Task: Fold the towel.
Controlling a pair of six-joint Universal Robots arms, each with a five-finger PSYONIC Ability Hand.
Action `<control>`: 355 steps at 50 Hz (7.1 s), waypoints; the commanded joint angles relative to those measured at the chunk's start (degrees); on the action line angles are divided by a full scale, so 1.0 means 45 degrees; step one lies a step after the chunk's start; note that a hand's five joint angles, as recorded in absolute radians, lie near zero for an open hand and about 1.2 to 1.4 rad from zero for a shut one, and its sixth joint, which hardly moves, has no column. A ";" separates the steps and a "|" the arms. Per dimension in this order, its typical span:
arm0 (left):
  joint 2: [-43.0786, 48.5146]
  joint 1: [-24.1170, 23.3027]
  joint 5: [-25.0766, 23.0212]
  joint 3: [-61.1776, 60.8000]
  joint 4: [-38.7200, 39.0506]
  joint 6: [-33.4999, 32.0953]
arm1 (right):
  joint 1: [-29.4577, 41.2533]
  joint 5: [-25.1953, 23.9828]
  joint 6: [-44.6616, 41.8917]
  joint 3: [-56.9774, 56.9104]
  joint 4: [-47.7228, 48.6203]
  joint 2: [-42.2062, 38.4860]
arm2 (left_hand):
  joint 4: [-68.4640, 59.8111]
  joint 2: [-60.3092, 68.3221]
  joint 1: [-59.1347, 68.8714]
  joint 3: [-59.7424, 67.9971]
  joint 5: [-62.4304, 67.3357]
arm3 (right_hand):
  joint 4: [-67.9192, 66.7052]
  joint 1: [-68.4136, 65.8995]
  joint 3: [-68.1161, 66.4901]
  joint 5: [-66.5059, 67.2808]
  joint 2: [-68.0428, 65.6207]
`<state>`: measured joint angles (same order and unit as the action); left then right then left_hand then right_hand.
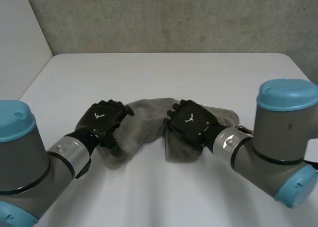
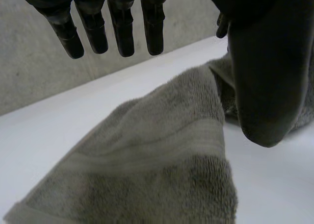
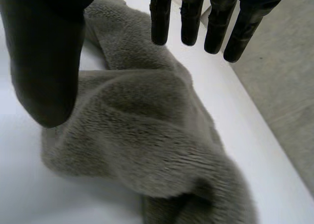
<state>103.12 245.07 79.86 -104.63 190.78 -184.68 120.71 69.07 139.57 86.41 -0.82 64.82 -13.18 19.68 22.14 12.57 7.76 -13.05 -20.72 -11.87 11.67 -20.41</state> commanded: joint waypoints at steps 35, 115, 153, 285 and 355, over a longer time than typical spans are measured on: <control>0.2474 0.1007 0.0750 0.2041 0.0026 0.0103 | -0.5159 0.0881 0.5267 -0.0686 0.4203 0.0225 | 0.0708 1.0717 1.0172 -0.0570 1.1145 | 0.0678 -1.3173 0.0415 1.2961 -1.3242; 0.5538 -0.5065 0.4810 0.6082 0.1334 0.4906 | -0.2370 0.0392 0.1014 -0.2835 0.2074 -0.2821 | 0.0708 0.2344 0.1799 -0.0570 0.2772 | 0.0678 -0.1446 0.0415 0.1235 -0.1515; 0.7297 -0.2509 0.5808 0.5986 0.3677 -0.0225 | -0.2331 0.0081 0.1855 -0.1233 0.2545 -0.1845 | 0.0708 0.5035 0.4490 -0.0570 0.5463 | 0.0678 -0.1934 0.0415 0.1723 -0.2004; 0.8804 0.1691 0.1081 0.8937 0.2565 -0.3198 | -0.2507 0.0120 0.1815 -0.0569 0.2682 -0.1494 | 0.0708 0.2096 0.1551 -0.0570 0.2524 | 0.0678 -0.1187 0.0415 0.0976 -0.1256; 0.8020 -0.2059 0.3250 0.6981 0.3169 0.0806 | -0.2429 0.0139 0.1737 -0.0413 0.2662 -0.1435 | 0.0708 0.3352 0.2806 -0.0570 0.3779 | 0.0678 -0.1075 0.0415 0.0864 -0.1144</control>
<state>137.83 235.62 94.66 -74.88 203.08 -180.91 109.77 69.74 147.43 84.55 11.16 58.35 -13.19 31.91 31.98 12.57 22.63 -13.05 -27.68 -11.87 16.48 -28.16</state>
